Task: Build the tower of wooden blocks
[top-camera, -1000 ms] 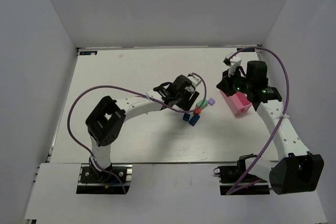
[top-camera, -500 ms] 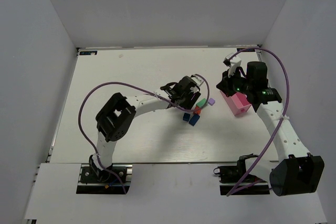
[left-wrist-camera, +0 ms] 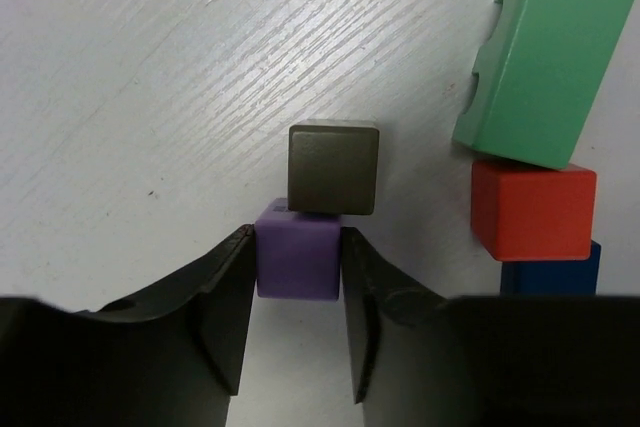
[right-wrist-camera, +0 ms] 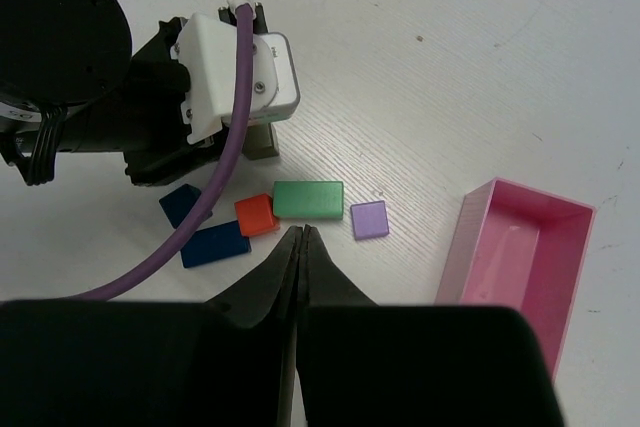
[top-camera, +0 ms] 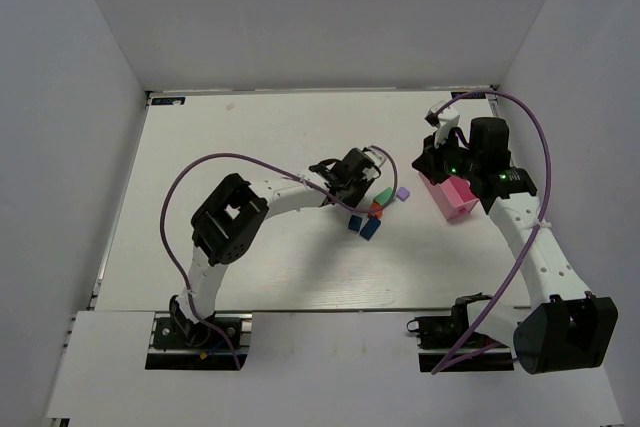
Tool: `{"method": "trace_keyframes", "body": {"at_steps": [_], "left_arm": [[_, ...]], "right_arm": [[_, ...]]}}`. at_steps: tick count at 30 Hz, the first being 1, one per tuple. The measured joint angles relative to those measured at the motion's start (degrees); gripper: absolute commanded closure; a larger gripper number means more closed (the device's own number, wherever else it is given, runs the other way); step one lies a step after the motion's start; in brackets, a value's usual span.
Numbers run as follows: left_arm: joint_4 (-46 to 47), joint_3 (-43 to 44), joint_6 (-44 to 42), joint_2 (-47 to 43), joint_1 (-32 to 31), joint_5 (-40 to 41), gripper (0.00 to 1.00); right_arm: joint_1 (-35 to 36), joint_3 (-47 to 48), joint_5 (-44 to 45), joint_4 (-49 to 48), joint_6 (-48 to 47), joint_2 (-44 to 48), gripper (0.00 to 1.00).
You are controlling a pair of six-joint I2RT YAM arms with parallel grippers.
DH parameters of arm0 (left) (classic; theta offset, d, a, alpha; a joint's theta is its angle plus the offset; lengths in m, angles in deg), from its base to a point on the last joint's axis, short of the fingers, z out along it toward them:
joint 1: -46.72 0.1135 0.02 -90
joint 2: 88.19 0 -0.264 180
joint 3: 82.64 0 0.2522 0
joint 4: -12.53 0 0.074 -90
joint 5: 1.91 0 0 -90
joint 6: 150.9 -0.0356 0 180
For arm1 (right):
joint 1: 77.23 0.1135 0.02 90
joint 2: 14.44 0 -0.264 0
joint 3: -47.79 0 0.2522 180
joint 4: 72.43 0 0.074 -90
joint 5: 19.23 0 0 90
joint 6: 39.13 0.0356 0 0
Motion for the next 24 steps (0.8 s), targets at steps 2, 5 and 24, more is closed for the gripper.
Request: {"method": "trace_keyframes", "body": {"at_steps": [2,5,24], "left_arm": [[-0.04,0.28,-0.13,0.13,0.04,0.0,0.6],[-0.46,0.48,-0.55,0.2,0.07,-0.02,0.66],[-6.25,-7.52,-22.03,-16.9,6.23,-9.77,0.85]], "right_arm": [[0.0,0.0,0.0,0.0,0.0,0.0,1.0],[0.0,-0.28,0.0,-0.02,0.0,0.22,1.0],[0.24,-0.85,-0.02,-0.04,0.0,0.5,1.0]]}}
